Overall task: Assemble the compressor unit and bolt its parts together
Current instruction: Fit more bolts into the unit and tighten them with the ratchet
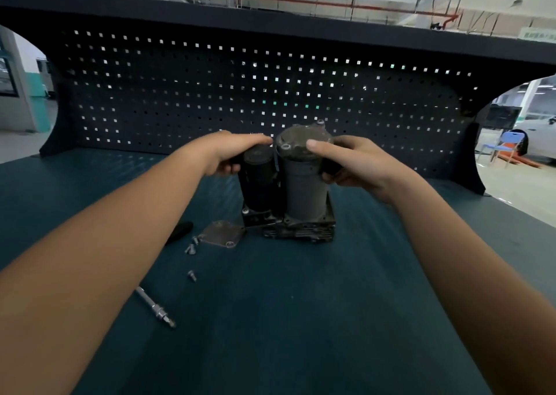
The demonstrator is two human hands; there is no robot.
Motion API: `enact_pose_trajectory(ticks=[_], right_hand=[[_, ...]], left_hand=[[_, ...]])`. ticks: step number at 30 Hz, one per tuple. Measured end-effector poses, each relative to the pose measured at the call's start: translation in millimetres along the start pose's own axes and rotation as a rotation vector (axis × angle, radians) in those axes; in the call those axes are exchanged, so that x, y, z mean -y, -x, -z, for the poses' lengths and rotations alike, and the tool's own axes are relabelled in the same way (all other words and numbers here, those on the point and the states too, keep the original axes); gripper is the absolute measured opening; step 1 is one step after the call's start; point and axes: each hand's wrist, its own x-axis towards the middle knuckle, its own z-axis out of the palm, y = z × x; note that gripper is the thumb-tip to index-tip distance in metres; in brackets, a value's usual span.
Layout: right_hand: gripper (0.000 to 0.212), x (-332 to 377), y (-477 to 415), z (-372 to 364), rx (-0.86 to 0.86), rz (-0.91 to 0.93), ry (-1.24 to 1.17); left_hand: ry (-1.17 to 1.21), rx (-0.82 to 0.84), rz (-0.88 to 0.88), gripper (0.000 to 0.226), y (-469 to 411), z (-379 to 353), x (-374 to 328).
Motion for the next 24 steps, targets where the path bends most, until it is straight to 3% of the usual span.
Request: enact_pose_trajectory(ticks=[3,8,13,19,22,24], right_hand=[[0.022,-9.7,-9.4,-5.5,-0.132,0.141,-0.031],[0.034,-22.4,-24.8,-24.6,-0.360,0.309,0.114],[0.056,-35.2,-45.7,-47.5,-0.317,0.134,-0.248],[0.023,-29.2,-62.7,-64.8,-0.394,0.046,-0.389],[0.032,-26.3,-68.5,-70.6,-0.424,0.005,-0.422],[0.049,-24.4,-69.2,-70.5,-0.455,-0.003,-0.426]], left_hand=[[-0.031,0.046,0.020,0.039,-9.7,2.6,-4.5],[-0.070,0.117,0.048,0.042,-19.0,8.2,-3.6],[-0.043,0.086,0.043,0.042,-27.3,6.6,-1.4],[-0.061,0.079,0.057,0.048,-35.9,11.3,3.5],[-0.053,0.075,0.091,0.047,-38.9,13.2,9.0],[-0.045,0.052,0.095,0.045,-41.5,12.0,11.9]])
